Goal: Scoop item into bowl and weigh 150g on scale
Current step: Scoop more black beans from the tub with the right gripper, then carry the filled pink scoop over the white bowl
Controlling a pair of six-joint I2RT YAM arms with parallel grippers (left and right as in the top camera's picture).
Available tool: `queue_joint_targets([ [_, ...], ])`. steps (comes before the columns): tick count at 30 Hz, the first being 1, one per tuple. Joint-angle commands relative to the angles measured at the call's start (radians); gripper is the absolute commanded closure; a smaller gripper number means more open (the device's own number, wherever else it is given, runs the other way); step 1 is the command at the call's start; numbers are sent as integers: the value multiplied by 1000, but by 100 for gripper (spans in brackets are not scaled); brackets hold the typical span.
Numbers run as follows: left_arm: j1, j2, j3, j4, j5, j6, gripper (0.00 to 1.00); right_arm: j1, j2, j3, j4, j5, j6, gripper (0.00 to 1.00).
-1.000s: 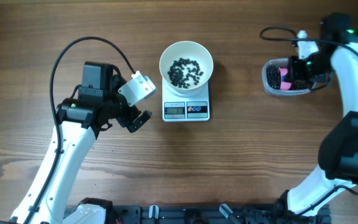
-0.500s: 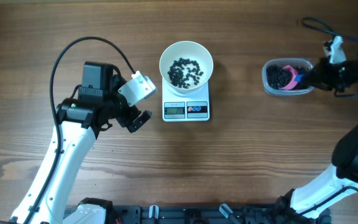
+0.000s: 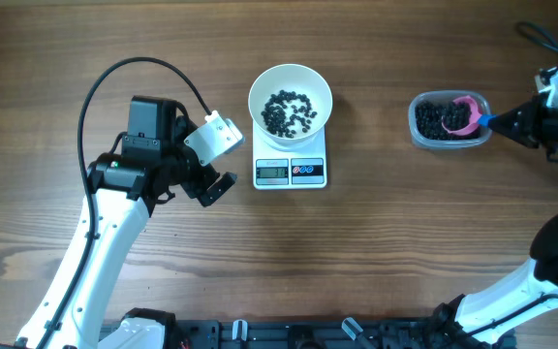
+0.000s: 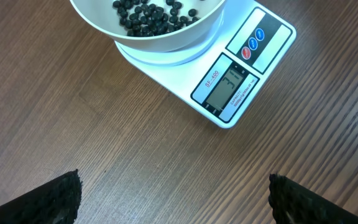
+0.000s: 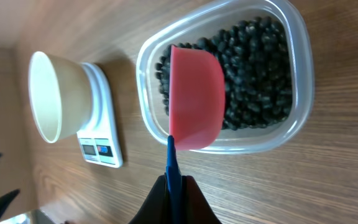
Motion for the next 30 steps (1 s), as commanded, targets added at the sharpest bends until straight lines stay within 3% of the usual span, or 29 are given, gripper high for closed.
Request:
queue_joint_targets([
  [1,5,1,-10,0,19,19,0,-16,13,-8,-31,-164,-96,96],
  [19,5,1,-10,-1,19,19,0,80,13,-8,-105,-386,-146,96],
  [30,5,1,-10,-1,19,19,0,340,13,-8,-82,-441,-105,96],
])
